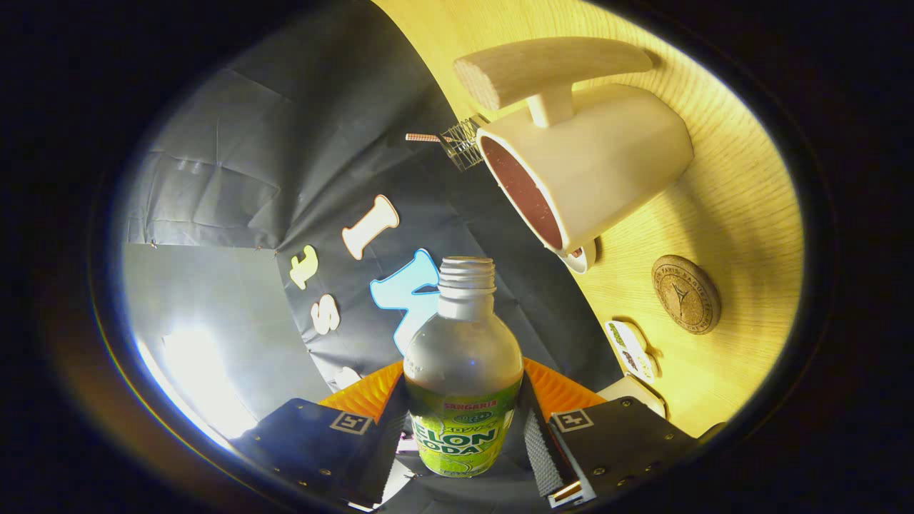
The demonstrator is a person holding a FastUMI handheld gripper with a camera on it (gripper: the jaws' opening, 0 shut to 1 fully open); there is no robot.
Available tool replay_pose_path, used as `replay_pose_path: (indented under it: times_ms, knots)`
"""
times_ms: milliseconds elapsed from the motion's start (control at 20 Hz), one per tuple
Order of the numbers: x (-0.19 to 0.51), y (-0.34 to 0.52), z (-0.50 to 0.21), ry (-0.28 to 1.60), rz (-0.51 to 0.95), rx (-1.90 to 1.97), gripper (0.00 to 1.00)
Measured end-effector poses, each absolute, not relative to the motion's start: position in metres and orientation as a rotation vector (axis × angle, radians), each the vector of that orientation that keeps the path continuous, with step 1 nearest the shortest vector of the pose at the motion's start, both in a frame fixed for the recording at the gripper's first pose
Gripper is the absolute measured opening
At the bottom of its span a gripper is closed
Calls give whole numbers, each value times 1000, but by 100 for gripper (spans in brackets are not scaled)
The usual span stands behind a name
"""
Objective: Take the bottle from table, then pour the juice into the cup, finally place the bottle on the coaster
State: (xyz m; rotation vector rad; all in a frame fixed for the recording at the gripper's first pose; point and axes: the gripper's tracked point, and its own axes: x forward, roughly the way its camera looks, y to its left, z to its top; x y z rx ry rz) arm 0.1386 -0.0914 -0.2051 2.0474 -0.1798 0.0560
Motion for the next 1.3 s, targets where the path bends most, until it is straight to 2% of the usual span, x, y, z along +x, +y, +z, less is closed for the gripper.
replay_pose_path:
  times_ms: [900,1300]
  knots:
    - [136,-102,-207,-184,56,1973,76]
    - [141,-107,-217,-99,-6,1763,76]
